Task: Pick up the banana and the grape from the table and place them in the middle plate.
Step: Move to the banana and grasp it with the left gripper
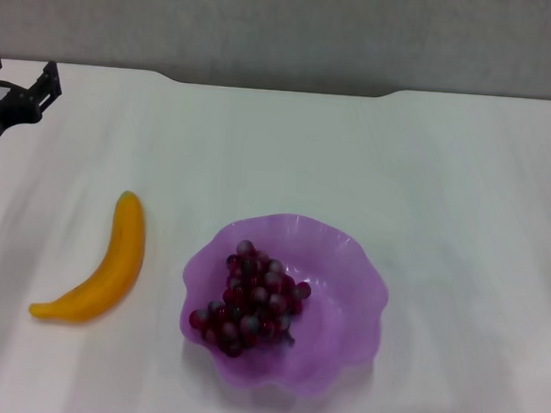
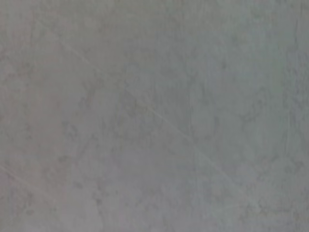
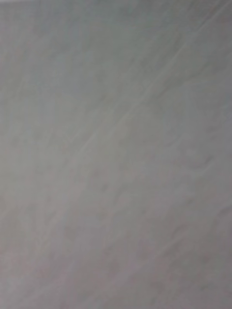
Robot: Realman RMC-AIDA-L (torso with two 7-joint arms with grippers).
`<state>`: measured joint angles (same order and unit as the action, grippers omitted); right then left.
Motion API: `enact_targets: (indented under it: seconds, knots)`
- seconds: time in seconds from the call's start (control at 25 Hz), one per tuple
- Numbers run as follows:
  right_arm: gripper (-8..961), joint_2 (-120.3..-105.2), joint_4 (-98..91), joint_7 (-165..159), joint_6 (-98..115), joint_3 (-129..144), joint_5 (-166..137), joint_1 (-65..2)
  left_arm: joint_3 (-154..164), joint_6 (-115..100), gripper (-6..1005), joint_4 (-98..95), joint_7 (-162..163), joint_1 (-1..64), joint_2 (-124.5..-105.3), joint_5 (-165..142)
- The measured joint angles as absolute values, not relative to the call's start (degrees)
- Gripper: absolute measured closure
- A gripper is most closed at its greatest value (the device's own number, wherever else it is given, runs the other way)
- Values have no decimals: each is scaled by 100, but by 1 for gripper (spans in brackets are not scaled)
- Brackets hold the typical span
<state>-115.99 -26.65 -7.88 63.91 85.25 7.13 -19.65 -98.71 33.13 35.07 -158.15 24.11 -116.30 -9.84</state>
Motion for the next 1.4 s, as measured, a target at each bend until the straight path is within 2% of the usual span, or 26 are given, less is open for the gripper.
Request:
enact_targets:
  seconds: [0.32, 0.44, 0.52, 0.64, 0.76, 0.8, 0.84, 0.88, 1.04, 1.12, 1.2, 1.32, 1.4]
  knots:
    - [63, -11548, -1756, -995, 6124, 8578, 1328, -2274, -9574, 2449, 213, 4010, -15685, 2411, -11572, -1038]
    - [62, -11551, -1689, -998, 6114, 8587, 1315, -2314, -8976, 1301, 213, 4966, -15217, 2272, -11354, -1156]
    - [62, -11551, -1683, -1006, 6102, 8604, 1309, -2318, -8353, 727, 213, 5790, -14565, 2073, -10932, -1175]
    - [62, -11551, -1671, -1008, 6094, 8616, 1303, -2317, -7225, 358, 213, 7132, -13243, 1814, -9892, -1132]
    - [62, -11549, -1659, -1009, 6091, 8630, 1296, -2301, -6579, 12, 213, 7642, -12404, 1829, -9151, -1116]
    - [62, -11549, -1648, -1009, 6091, 8643, 1292, -2296, -6112, -473, 213, 7990, -12118, 1954, -8668, -971]
    - [63, -11549, -1630, -1009, 6090, 8654, 1293, -2290, -6112, -473, 213, 7990, -12118, 1954, -8668, -971]
    - [63, -11548, -1615, -1009, 6090, 8667, 1293, -2290, -5855, -810, 212, 8249, -12131, 2066, -8403, -726]
    - [63, -11548, -1585, -1009, 6089, 8690, 1293, -2303, -5246, -1876, 212, 8727, -13104, 2614, -7749, 998]
    - [63, -11549, -1578, -1010, 6089, 8713, 1293, -2313, -5243, -2766, 212, 8619, -14407, 3020, -7637, 2824]
    - [63, -11550, -1575, -1019, 6089, 8755, 1293, -2325, -5504, -3562, 212, 8483, -15623, 3222, -7766, 4202]
    - [64, -11555, -1571, -1047, 6089, 8805, 1295, -2344, -5714, -4802, 212, 8472, -16763, 3417, -8161, 5511]
    - [64, -11558, -1568, -1053, 6087, 8846, 1295, -2352, -5804, -5501, 212, 8490, -16947, 3437, -8532, 5641]
